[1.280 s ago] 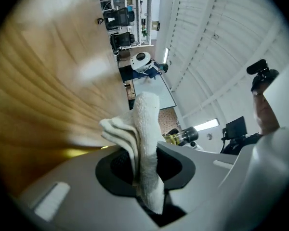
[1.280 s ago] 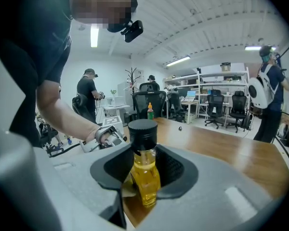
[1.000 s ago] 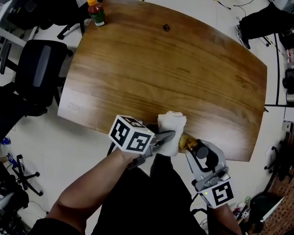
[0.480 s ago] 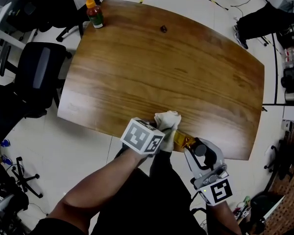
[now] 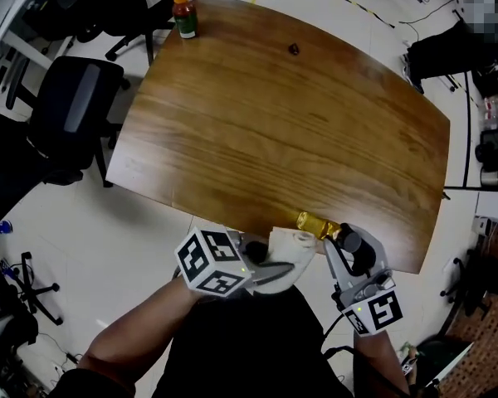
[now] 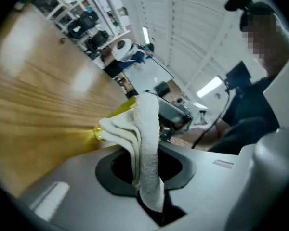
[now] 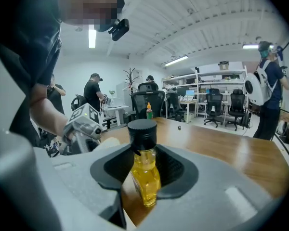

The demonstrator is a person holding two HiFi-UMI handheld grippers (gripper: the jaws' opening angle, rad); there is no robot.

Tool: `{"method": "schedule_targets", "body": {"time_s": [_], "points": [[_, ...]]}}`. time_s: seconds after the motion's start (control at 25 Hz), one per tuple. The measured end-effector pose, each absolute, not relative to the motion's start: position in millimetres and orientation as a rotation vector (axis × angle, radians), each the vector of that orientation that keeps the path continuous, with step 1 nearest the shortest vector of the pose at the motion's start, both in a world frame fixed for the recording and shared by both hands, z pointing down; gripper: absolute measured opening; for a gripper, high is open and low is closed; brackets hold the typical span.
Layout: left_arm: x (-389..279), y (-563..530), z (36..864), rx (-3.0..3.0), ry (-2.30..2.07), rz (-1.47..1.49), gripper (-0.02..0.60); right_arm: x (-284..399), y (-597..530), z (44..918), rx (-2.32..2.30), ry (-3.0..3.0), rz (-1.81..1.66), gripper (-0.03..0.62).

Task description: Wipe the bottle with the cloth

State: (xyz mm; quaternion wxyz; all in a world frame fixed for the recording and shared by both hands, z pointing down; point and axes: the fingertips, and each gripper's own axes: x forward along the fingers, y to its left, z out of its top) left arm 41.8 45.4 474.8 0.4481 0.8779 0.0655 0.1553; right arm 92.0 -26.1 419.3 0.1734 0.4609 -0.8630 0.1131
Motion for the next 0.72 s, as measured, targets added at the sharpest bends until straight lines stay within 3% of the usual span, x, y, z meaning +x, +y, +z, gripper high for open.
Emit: {"method": "schedule_targets", "body": {"time_s": [0.12, 0.36, 0.72], "points": [[55.3, 77.9, 470.9, 2.386, 0.327, 0.490, 0.101, 92.7, -25.5, 419.2, 1.308, -2.445, 0.327, 0.126], [94.9, 55.2, 475.6, 2.418, 0.255, 0.498, 0.100, 91.1, -25.4, 419.4, 1.313, -2.439, 0.332, 0.126], [98.2, 34.3, 498.2, 1.979, 0.165, 0.329, 0.100, 90.6, -24.7, 420.0, 1.305, -2.449, 0.322, 0.126]]}}
